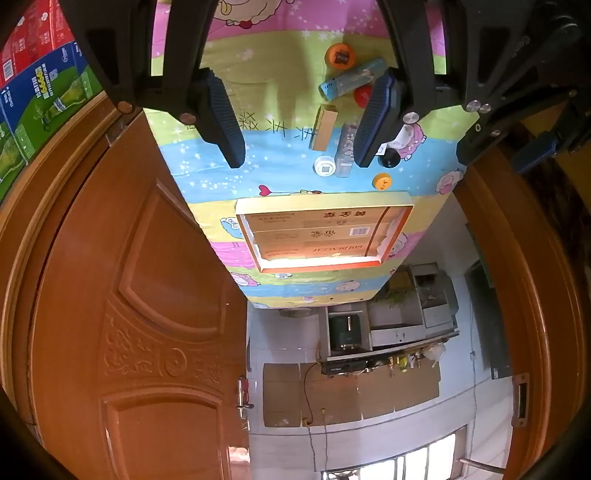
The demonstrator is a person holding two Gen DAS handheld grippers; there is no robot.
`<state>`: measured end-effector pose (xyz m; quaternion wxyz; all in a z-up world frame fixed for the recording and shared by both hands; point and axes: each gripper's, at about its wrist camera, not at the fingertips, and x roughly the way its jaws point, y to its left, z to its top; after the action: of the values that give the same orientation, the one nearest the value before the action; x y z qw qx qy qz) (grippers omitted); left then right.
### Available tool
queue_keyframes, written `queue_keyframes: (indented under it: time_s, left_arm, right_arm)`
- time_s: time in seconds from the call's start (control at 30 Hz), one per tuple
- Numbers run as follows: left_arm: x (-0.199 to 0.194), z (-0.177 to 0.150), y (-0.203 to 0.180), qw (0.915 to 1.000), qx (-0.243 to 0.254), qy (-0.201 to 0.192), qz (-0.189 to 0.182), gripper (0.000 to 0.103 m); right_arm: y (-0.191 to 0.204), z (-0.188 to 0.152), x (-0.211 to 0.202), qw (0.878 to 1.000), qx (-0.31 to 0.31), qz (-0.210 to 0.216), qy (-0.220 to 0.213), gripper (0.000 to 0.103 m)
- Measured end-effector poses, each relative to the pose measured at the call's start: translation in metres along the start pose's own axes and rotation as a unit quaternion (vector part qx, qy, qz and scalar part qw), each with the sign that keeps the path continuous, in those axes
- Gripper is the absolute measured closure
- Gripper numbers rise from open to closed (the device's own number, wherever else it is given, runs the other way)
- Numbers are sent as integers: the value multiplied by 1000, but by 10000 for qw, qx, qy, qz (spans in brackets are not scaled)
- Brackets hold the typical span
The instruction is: Organize rigid objects
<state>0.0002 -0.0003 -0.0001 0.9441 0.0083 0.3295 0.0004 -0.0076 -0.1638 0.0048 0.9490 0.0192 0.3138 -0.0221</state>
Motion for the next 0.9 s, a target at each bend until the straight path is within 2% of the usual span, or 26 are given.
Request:
queue_keyframes:
  time_s: [0.23, 0.33, 0.9]
  left_arm:
    - [-2, -2, -11, 10000, 2, -57, 28, 34]
    - [0, 0, -4, 10000, -53, -9, -71, 34]
    - [1, -2, -1, 9999, -80, -5, -67, 34]
  right_arm:
    - [-1, -2, 0, 10000, 10, 23, -29, 42]
    - [-1, -2, -1, 10000, 6, 26, -17, 42]
    - [1, -5, 4, 10000, 15, 76, 39, 42]
